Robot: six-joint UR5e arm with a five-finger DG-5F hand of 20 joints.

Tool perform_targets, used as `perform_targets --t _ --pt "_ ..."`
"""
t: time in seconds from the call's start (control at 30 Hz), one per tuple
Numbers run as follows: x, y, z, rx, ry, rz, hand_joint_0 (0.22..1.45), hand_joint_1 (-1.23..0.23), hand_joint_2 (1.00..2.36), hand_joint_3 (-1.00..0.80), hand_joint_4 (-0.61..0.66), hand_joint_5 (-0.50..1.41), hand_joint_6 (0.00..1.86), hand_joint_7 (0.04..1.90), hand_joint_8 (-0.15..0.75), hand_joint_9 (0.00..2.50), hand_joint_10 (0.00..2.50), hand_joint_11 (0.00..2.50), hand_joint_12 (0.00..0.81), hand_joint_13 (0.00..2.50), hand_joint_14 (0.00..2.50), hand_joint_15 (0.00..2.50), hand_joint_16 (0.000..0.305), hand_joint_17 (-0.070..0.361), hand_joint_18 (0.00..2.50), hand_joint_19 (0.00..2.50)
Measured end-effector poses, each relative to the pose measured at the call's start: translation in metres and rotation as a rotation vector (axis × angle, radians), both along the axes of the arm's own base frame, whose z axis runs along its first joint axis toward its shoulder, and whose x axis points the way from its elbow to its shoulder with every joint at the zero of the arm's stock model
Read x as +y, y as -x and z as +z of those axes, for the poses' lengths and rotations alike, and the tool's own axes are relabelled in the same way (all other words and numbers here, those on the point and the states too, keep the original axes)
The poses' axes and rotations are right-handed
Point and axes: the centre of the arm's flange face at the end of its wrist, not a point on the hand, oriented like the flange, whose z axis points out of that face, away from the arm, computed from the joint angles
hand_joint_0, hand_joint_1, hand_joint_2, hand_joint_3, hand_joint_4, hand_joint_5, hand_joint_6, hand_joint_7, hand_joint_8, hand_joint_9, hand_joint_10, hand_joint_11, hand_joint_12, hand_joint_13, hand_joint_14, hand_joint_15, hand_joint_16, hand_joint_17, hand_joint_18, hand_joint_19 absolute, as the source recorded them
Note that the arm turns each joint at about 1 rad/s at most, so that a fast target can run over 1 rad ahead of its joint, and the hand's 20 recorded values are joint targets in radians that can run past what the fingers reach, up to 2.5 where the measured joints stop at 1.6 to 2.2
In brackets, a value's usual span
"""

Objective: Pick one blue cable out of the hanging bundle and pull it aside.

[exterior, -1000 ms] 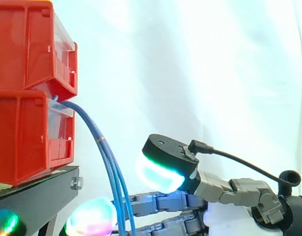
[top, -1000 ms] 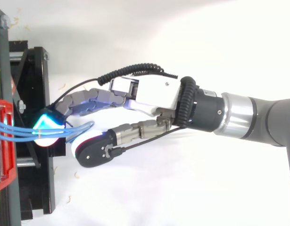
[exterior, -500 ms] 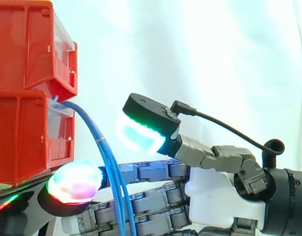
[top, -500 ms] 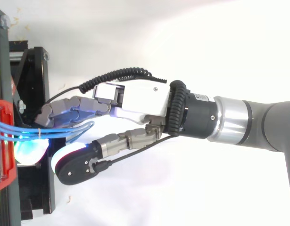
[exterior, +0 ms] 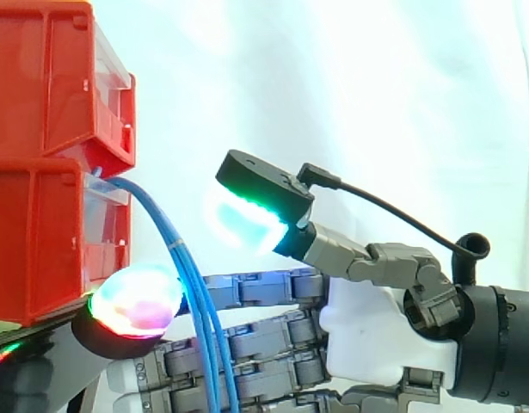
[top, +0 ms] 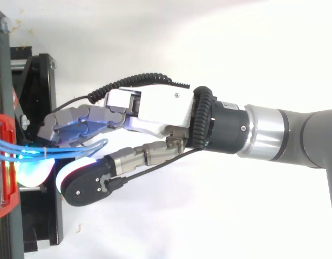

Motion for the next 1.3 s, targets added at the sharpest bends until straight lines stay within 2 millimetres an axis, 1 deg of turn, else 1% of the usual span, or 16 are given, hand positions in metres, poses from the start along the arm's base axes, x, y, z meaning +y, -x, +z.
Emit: perform_targets --t 0.43,0.8,1.0,1.1,1.3 --pt "-0.015 0.001 0.002 0.011 -0.009 -0.013 0.52 -0.51 1.01 -0.44 0.34 -0.14 0.5 0.91 0.297 0.56 0.0 0.07 0.358 0.46 0.01 0.17 0.058 0.13 0.44 0.31" --pt "-0.018 0.003 0.002 0.033 -0.004 -0.011 0.53 -0.53 1.01 -0.43 0.34 -0.14 0.5 0.99 0.299 0.57 0.0 0.08 0.355 0.47 0.01 0.18 0.058 0.13 0.45 0.31" --pt "-0.014 0.002 0.005 0.036 0.0 -0.001 0.54 -0.54 1.01 -0.41 0.3 -0.13 0.5 1.09 0.297 0.59 0.0 0.1 0.35 0.49 0.01 0.18 0.057 0.128 0.46 0.31" --pt "-0.012 0.002 0.005 0.037 -0.001 0.002 0.54 -0.55 1.01 -0.41 0.29 -0.12 0.5 1.11 0.298 0.59 0.0 0.1 0.352 0.49 0.01 0.19 0.057 0.127 0.46 0.32" --pt "-0.016 0.002 0.006 0.042 -0.001 0.007 0.54 -0.55 1.01 -0.41 0.28 -0.12 0.5 1.14 0.3 0.6 0.0 0.12 0.349 0.5 0.01 0.19 0.057 0.127 0.48 0.31"
